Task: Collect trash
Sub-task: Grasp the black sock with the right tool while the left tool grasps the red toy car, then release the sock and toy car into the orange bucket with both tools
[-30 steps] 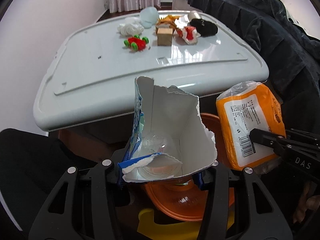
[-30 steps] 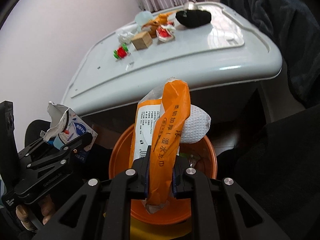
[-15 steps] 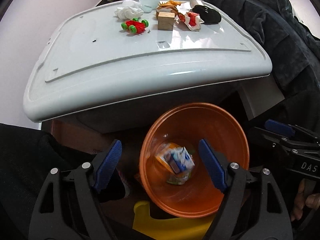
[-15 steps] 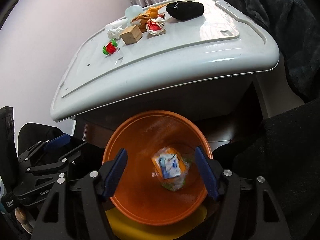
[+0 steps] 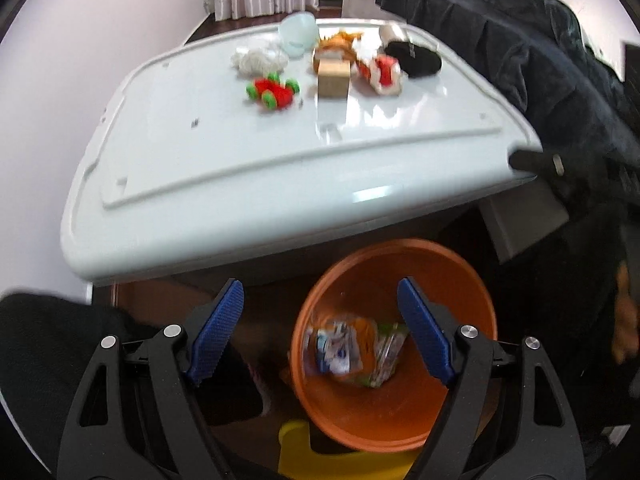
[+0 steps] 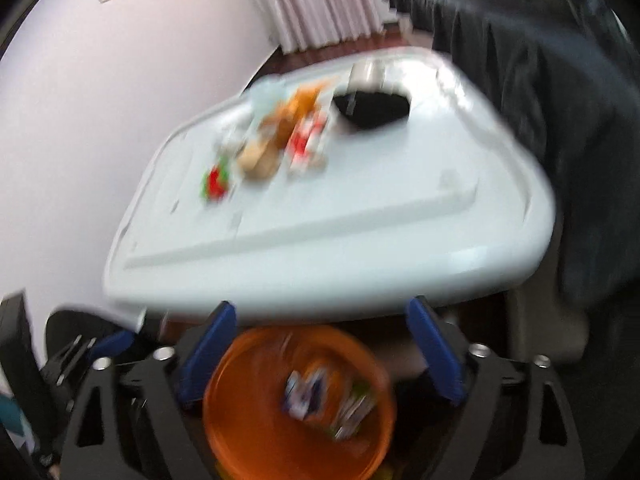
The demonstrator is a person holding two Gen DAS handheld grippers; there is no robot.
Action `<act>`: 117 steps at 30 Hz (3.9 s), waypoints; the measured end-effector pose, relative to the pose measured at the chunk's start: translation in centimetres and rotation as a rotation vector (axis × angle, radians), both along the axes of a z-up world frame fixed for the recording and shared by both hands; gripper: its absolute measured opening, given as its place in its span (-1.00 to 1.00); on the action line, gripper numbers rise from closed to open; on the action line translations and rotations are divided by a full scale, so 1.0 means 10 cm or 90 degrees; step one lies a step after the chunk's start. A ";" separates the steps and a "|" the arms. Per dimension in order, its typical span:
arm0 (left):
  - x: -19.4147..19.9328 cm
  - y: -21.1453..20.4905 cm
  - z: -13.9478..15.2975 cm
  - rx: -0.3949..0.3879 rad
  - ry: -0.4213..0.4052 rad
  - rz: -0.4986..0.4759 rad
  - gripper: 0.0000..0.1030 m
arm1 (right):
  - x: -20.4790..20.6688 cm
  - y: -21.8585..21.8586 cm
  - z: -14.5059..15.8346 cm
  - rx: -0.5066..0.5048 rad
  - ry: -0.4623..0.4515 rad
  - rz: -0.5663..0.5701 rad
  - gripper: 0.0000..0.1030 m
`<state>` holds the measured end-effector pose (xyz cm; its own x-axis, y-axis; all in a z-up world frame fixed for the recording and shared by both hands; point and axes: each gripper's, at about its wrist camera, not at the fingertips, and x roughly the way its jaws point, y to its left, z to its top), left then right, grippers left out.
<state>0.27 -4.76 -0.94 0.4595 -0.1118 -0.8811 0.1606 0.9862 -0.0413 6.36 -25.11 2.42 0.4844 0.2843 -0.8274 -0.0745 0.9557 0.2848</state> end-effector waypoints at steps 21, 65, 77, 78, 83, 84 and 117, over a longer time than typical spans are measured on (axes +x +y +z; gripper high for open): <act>0.67 0.31 -0.24 -0.016 -0.008 0.083 0.57 | 2.48 -0.02 -0.64 -0.100 0.042 -0.045 0.60; 1.55 0.22 -0.10 -0.076 -0.115 0.151 -0.23 | 1.14 -0.13 0.10 0.026 -0.077 0.038 0.31; 0.34 0.11 0.50 -0.009 -0.168 0.041 -0.23 | 0.27 0.16 0.11 0.052 -0.063 0.061 0.32; 0.24 0.10 0.47 -0.007 -0.158 0.034 -0.23 | 0.19 0.17 0.10 0.056 -0.057 0.061 0.32; -0.16 0.06 0.26 0.001 -0.120 -0.007 -0.23 | -0.36 0.30 -0.05 0.062 -0.011 0.073 0.33; -0.23 0.05 0.19 0.000 -0.101 -0.011 -0.23 | -0.48 0.33 -0.10 0.059 0.003 0.079 0.33; -0.26 0.08 -0.35 -0.025 0.072 -0.005 0.36 | -0.79 0.31 -0.49 0.030 0.113 0.058 0.59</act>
<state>-2.33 -3.97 -4.48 0.3559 -0.1508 -0.9223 0.1600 0.9822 -0.0988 -1.53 -21.98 -2.48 0.3028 0.3609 -0.8821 -0.1054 0.9325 0.3453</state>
